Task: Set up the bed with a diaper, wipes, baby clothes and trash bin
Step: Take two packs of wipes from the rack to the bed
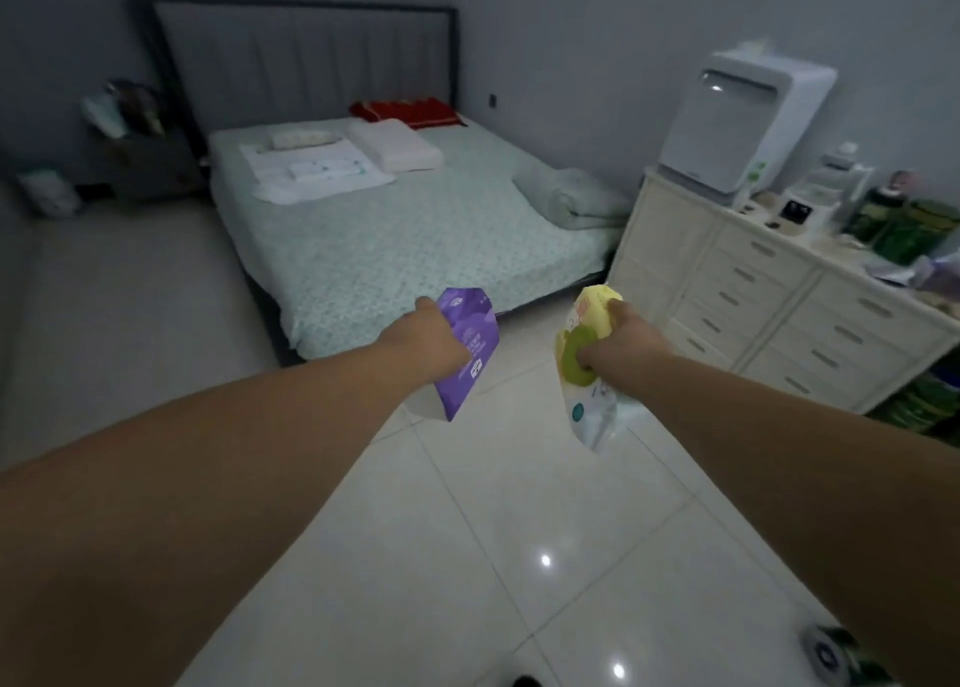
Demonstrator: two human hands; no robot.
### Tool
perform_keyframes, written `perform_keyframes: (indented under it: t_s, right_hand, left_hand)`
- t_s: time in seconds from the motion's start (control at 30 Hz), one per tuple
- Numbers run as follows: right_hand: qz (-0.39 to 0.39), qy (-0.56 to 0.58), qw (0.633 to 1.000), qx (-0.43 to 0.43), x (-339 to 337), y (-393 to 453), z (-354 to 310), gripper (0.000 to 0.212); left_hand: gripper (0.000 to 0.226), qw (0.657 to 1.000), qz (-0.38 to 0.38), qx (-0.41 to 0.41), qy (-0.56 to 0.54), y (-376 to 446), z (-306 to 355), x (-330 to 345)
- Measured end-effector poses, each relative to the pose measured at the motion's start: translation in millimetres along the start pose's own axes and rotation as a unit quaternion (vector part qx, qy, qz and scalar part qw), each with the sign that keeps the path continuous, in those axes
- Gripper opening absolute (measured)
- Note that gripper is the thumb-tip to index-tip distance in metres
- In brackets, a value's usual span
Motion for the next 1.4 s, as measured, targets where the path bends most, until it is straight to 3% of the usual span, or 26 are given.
perform_keyframes:
  t_s: [0.23,0.5,0.7,1.0,1.4]
  right_hand:
    - [-0.066,-0.019,0.993,-0.094,54,64,-107,0.100]
    - [-0.104,-0.030,0.976,-0.190,82,139,-221,0.098]
    - [-0.130,-0.032,0.960,-0.245,109,167,-298,0.101]
    - [-0.144,-0.016,0.954,-0.263,172,190,-419,0.100]
    - [-0.145,0.043,0.956,-0.251,262,251,-615,0.101]
  left_hand:
    - [0.063,0.994,0.059,-0.091,-0.007,48,-75,-55]
    - [0.069,0.978,0.128,-0.165,-0.022,112,-107,-115]
    - [0.058,0.964,0.167,-0.204,-0.039,144,-144,-151]
    - [0.058,0.947,0.207,-0.239,-0.059,197,-236,-229]
    - [0.056,0.946,0.218,-0.232,-0.051,340,-368,-365]
Point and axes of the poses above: each hand's wrist, its own y-axis towards the middle knuckle, its own x-axis out of the palm, z = x × y, the point moved 6 cm from there along y, towards the middle knuckle, and after that the axes turned 4 degrees about -y, right-handed, at the moved point
